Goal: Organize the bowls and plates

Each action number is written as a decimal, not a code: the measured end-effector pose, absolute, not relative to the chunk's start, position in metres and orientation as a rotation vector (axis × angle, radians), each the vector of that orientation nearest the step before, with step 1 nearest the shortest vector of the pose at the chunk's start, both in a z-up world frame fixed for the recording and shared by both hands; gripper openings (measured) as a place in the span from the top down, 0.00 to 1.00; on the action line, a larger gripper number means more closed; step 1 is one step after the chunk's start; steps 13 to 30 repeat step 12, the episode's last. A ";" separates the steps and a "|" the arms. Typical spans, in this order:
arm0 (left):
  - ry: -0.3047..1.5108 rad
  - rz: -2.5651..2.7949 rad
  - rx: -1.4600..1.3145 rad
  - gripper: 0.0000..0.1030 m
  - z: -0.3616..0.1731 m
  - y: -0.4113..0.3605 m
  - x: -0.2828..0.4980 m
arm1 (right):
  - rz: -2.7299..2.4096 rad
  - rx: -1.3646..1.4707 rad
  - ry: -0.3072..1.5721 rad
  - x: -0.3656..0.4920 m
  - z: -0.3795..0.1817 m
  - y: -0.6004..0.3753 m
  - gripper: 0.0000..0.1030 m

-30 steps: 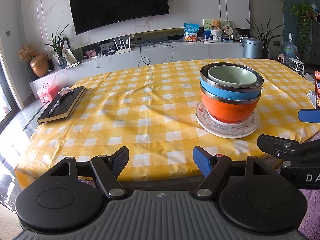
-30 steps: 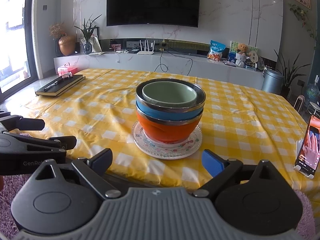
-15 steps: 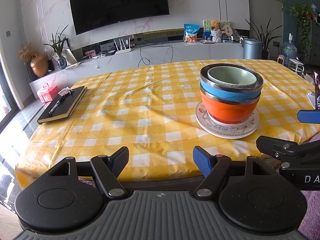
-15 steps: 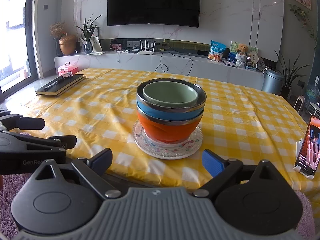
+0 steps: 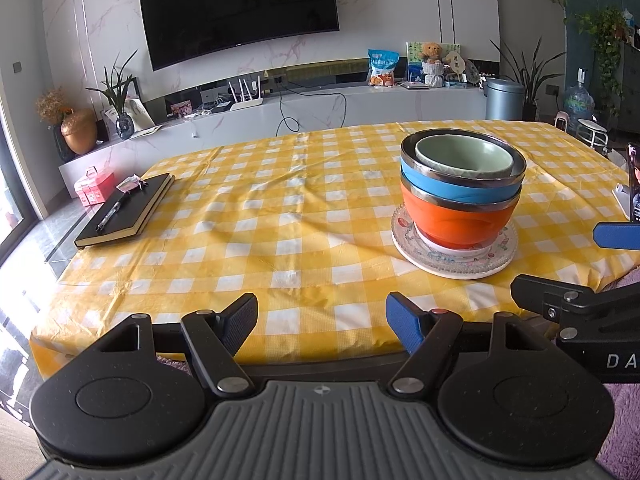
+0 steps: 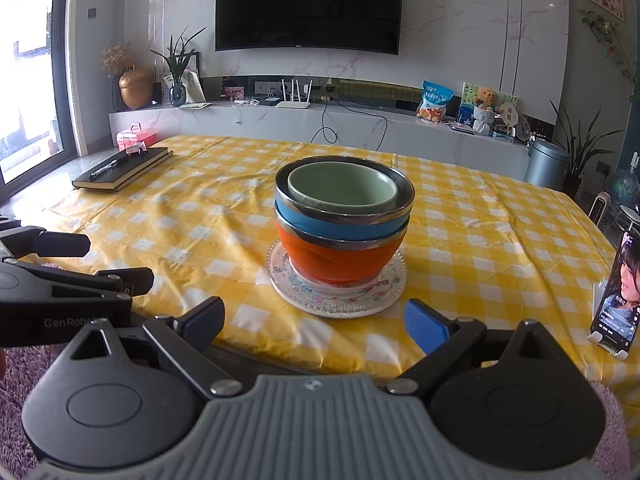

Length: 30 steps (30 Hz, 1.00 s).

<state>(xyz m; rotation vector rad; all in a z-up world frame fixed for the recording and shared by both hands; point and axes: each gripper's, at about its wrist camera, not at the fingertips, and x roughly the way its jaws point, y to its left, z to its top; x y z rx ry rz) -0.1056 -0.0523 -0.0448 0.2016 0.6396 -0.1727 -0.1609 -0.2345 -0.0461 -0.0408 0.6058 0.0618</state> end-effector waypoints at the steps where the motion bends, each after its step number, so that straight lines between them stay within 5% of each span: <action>1: 0.640 -0.172 0.201 0.17 -0.044 -0.052 -0.106 | 0.062 -0.041 0.606 -0.161 -0.046 -0.234 0.08; 30: 0.642 -0.172 0.198 0.17 -0.044 -0.052 -0.106 | 0.062 -0.041 0.606 -0.161 -0.046 -0.234 0.08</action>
